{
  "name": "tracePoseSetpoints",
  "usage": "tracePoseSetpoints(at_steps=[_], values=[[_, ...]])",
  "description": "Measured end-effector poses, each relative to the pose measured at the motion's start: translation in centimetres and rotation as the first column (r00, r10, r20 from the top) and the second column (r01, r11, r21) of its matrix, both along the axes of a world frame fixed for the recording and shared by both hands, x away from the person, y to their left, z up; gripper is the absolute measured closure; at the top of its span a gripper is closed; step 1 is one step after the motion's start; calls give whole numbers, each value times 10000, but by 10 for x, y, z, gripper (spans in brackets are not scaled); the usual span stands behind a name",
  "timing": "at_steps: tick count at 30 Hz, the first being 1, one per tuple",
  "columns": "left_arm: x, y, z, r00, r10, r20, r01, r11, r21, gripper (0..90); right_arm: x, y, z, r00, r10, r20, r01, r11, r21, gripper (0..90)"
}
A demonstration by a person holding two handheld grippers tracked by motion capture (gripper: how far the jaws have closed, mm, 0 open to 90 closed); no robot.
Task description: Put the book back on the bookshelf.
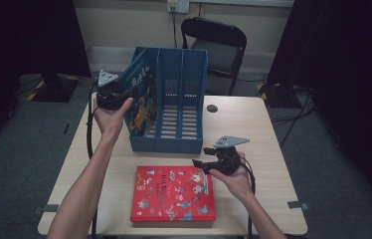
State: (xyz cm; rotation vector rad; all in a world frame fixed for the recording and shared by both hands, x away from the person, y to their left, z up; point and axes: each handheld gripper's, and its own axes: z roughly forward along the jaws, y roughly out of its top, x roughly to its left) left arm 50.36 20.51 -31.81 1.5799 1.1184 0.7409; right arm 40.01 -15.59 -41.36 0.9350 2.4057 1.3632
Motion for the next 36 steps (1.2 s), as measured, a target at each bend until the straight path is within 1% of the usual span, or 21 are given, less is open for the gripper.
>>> tracePoseSetpoints(at_steps=[3, 7, 9, 13, 14, 15, 17, 18, 19, 22, 23, 24, 25, 26, 27, 28, 30, 32, 33, 36], values=[[-2, -1, 1, 9998, 177, -33, -176, 9997, 167, 601, 0, 0, 0, 10000, 6, 13, -6, 10000, -14, 344], [-1, 1, 1, 9995, 228, -202, -223, 9995, 242, 594, 0, -1, 0, 10000, -18, -5, 18, 10000, -31, 344], [-1, 3, 0, 9989, 370, -276, -362, 9989, 295, 590, 0, -1, -1, 10000, -34, -37, 34, 10000, -40, 343], [-2, 7, -2, 9981, 505, -355, -496, 9984, 262, 589, 0, -1, -1, 10000, -33, -43, 33, 10000, -47, 344], [-2, 8, -2, 9977, 566, -372, -556, 9981, 271, 592, 0, -1, -1, 10000, -37, -41, 37, 10000, -44, 344], [-2, 10, -4, 9979, 516, -401, -507, 9984, 232, 604, 0, -1, -1, 10000, -29, -49, 29, 10000, -40, 344], [-3, 12, -6, 9980, 533, -340, -519, 9978, 410, 663, 1, -1, -1, 10000, -55, -57, 54, 10000, -56, 343], [-3, 11, -7, 9979, 567, -324, -553, 9976, 412, 671, 1, -1, -1, 10000, -51, -61, 50, 10000, -72, 343], [-3, 12, -7, 9979, 493, -414, -472, 9976, 512, 680, 1, -1, -1, 10000, -37, -48, 36, 10000, -66, 344], [-2, 13, -9, 9971, 559, -519, -533, 9973, 515, 690, 1, 0, -1, 10000, -29, -60, 28, 10000, -90, 344], [-2, 12, -10, 9965, 607, -581, -571, 9965, 613, 684, 1, 0, -1, 10000, -17, -60, 16, 10000, -91, 344], [-1, 11, -11, 9956, 716, -611, -663, 9942, 850, 682, 1, 1, -2, 10000, -12, -67, 11, 10000, -78, 344], [-2, 9, -12, 9948, 885, -503, -822, 9899, 1155, 686, 1, 1, -1, 10000, -8, -77, 8, 10000, -97, 344], [-2, 8, -12, 9952, 853, -482, -789, 9895, 1212, 709, 1, 1, -2, 10000, 8, -78, -9, 9999, -100, 344], [-3, 7, -12, 9954, 832, -474, -769, 9895, 1222, 749, 1, 1, -2, 10000, 12, -85, -13, 9999, -101, 344], [-3, 6, -12, 9952, 862, -457, -797, 9885, 1282, 750, 1, 1, -2, 10000, -7, -91, 6, 9999, -106, 344], [-3, 4, -12, 9946, 939, -443, -878, 9885, 1234, 757, 1, 0, -2, 9999, -41, -116, 40, 9999, -107, 344], [-4, 3, -12, 9952, 910, -347, -850, 9856, 1461, 759, 1, 0, -2, 9999, -45, -120, 43, 9999, -120, 344], [-5, 2, -13, 9957, 877, -297, -826, 9862, 1436, 764, 1, 0, -2, 9999, -38, -110, 37, 9999, -118, 344], [-6, -2, -12, 9952, 956, -185, -912, 9817, 1669, 768, 1, 0, -2, 9999, -27, -99, 26, 9999, -124, 344]])
